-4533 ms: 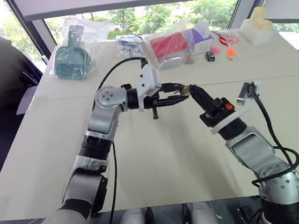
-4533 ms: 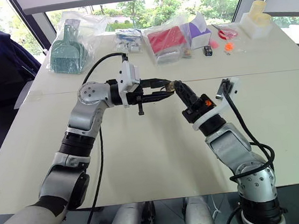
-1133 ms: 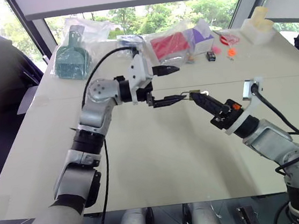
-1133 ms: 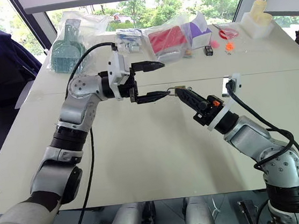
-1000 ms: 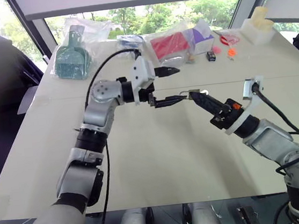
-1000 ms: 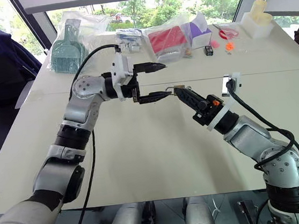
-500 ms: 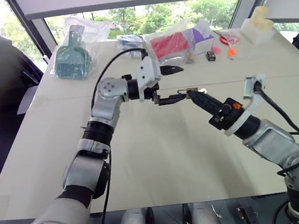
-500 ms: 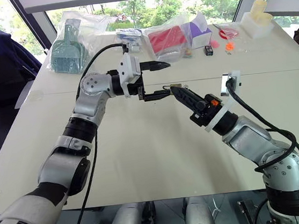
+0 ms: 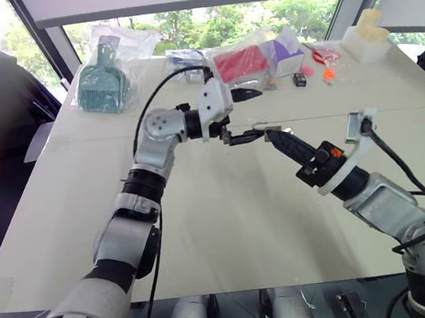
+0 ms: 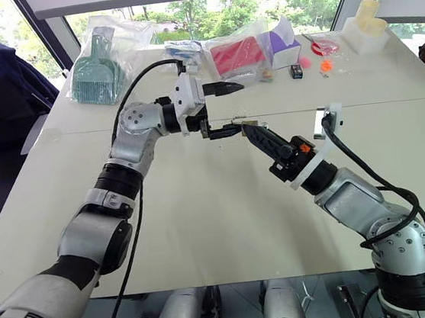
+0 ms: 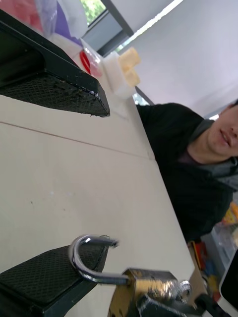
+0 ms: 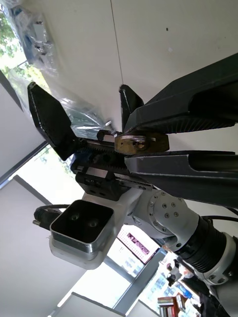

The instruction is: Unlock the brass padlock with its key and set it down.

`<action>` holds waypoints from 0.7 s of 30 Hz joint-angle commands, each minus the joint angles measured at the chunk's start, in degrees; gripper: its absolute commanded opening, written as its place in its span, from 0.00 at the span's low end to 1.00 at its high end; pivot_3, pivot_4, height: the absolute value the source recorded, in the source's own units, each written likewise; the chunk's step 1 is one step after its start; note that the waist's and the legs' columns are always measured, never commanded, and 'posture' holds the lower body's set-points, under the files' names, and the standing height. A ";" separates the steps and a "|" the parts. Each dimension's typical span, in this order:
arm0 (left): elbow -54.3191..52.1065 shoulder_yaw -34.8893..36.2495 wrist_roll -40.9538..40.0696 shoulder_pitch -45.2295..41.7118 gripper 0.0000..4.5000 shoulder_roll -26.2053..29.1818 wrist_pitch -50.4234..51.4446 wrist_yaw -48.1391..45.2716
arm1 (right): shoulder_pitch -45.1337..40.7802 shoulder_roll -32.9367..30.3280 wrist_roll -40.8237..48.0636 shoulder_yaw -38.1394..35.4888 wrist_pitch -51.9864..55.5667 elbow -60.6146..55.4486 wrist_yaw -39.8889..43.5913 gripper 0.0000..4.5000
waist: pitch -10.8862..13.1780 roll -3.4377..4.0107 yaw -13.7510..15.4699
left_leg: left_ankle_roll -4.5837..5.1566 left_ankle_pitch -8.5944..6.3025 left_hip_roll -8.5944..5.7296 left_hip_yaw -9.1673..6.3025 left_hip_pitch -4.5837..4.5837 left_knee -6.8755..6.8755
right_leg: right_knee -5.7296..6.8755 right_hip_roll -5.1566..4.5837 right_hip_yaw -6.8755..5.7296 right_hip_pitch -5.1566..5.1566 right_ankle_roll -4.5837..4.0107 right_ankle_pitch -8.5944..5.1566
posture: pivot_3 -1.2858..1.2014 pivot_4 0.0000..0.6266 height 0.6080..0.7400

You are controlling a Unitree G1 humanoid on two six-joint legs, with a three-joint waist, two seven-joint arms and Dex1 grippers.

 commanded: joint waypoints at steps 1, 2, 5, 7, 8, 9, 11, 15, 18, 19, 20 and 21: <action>-1.42 1.58 -0.05 -2.16 0.87 -0.10 -1.16 0.89 | 0.30 -0.08 1.04 0.04 -0.09 -1.88 0.70 0.00 | 0.00 0.00 0.01 | 0.00 0.00 0.00 0.00 0.00 0.00 | 0.00 0.00 0.00 0.00 0.00 0.00 | 0.52 0.24 0.96; -1.62 1.47 -0.04 -2.02 0.87 -0.11 -1.18 0.92 | 0.37 -0.10 1.04 0.11 -0.09 -1.90 0.76 0.00 | 0.00 0.00 0.01 | 0.00 0.00 0.00 0.00 0.00 0.00 | 0.00 0.00 0.00 0.00 0.00 0.00 | 0.52 0.24 0.96; -2.01 1.11 -0.09 -1.49 0.87 -0.05 -0.84 0.49 | 0.28 0.12 0.76 0.47 -0.20 -1.69 0.76 0.00 | 0.00 0.00 -0.01 | 0.00 0.00 0.00 0.00 0.00 0.00 | 0.00 -0.01 0.00 0.00 0.00 0.00 | 0.52 0.24 0.96; -1.69 0.85 0.25 -1.28 0.87 0.16 -0.64 0.39 | 0.13 0.28 0.48 0.67 -0.28 -1.26 0.91 0.00 | 0.00 0.00 -0.01 | 0.00 0.00 0.00 0.00 0.00 0.00 | 0.00 0.00 0.00 -0.01 0.00 0.00 | 0.52 0.24 0.96; -1.45 0.63 0.61 -1.10 0.87 0.41 -0.45 0.35 | 0.11 0.37 0.36 0.76 -0.33 -1.02 0.96 0.00 | 0.00 0.00 -0.01 | 0.00 0.00 0.00 0.00 0.00 0.00 | 0.00 0.00 0.00 -0.01 0.00 0.00 | 0.52 0.24 0.96; -0.91 0.32 1.15 -0.77 0.87 0.92 -0.08 0.21 | 0.08 0.61 0.24 0.90 -0.44 -0.68 0.92 0.00 | 0.00 0.00 -0.02 | 0.00 0.00 0.00 0.00 0.00 0.00 | 0.00 0.00 0.00 -0.01 0.00 0.00 | 0.52 0.24 0.96; 0.60 -0.11 2.57 -0.08 0.87 2.15 0.25 0.50 | 0.01 1.45 0.32 1.09 -0.80 0.39 0.32 0.00 | 0.00 0.00 -0.04 | 0.00 0.00 0.00 0.00 0.00 0.00 | 0.00 0.00 0.00 -0.01 0.00 0.00 | 0.52 0.24 0.96; 2.38 0.07 5.08 2.67 0.87 6.66 3.55 1.63 | -1.25 3.21 -1.37 2.08 0.37 7.27 -3.41 0.00 | -0.01 0.01 -0.42 | 0.00 0.00 0.01 0.02 0.04 -0.01 | 0.03 0.01 0.00 -0.01 0.01 0.01 | 0.52 0.24 0.96; -5.81 1.39 1.62 8.06 0.87 10.46 12.50 -1.98 | -4.39 3.74 -1.42 3.61 4.03 16.26 -7.28 0.00 | 0.00 0.03 -1.57 | -0.01 0.00 0.03 0.02 0.04 -0.03 | 0.05 0.01 0.00 -0.03 0.01 0.00 | 0.52 0.24 0.96; -10.23 1.78 -0.12 10.47 0.87 11.71 16.51 -3.17 | -5.94 4.26 -1.38 3.72 4.96 19.66 -8.74 0.00 | 0.01 0.03 -1.62 | -0.02 0.01 0.03 0.02 0.02 -0.05 | 0.07 0.00 0.00 -0.06 0.01 0.00 | 0.52 0.24 0.96; -13.64 1.91 -1.23 12.13 0.87 12.39 19.48 -3.63 | -6.92 4.51 -1.34 3.50 5.69 21.79 -9.55 0.00 | 0.03 0.05 -1.68 | -0.02 0.01 0.03 0.02 0.00 -0.05 | 0.07 0.00 0.00 -0.08 0.01 0.01 | 0.52 0.24 0.96; -18.83 2.11 -2.90 14.65 0.87 13.53 23.83 -3.79 | -8.48 4.84 -1.87 3.40 6.50 24.76 -9.73 0.00 | 0.04 0.07 -1.66 | -0.07 0.04 0.04 0.01 -0.03 -0.07 | 0.08 0.00 0.00 -0.10 0.01 0.01 | 0.52 0.24 0.96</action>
